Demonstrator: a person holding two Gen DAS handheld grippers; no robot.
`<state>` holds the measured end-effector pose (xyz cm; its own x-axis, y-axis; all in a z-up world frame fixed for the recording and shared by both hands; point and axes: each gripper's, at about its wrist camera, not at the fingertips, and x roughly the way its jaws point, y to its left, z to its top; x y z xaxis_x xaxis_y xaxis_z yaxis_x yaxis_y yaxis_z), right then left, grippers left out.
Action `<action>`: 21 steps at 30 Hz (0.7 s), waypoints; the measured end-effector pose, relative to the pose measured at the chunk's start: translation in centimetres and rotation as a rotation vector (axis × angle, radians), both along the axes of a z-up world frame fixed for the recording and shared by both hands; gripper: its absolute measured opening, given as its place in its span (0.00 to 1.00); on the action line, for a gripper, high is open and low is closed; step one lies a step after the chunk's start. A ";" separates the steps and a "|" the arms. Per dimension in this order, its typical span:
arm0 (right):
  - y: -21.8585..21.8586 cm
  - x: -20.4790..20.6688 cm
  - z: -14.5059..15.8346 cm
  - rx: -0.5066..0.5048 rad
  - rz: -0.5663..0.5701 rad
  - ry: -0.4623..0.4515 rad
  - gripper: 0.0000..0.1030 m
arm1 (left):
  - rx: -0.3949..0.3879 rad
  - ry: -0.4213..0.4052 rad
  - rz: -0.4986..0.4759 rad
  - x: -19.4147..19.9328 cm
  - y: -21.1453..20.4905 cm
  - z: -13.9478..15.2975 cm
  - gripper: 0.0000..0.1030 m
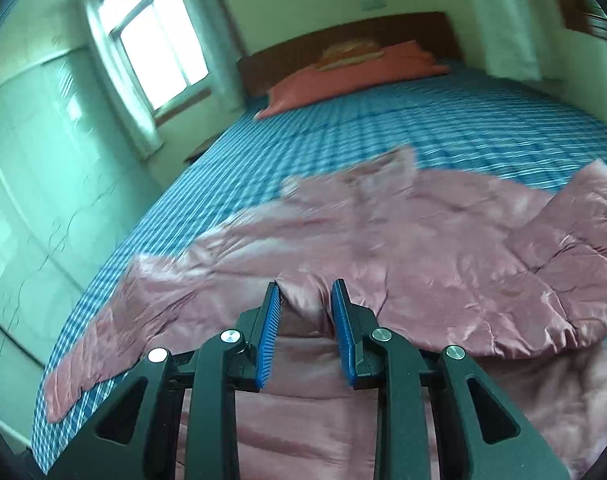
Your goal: Fold large clothes
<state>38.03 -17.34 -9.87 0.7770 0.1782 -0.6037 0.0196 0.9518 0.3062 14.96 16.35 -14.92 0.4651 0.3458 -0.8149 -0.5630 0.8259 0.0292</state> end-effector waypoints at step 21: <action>4.8 0.2 -2.3 -0.034 0.146 0.079 0.61 | 0.004 -0.002 0.000 0.0 0.1 -0.1 0.98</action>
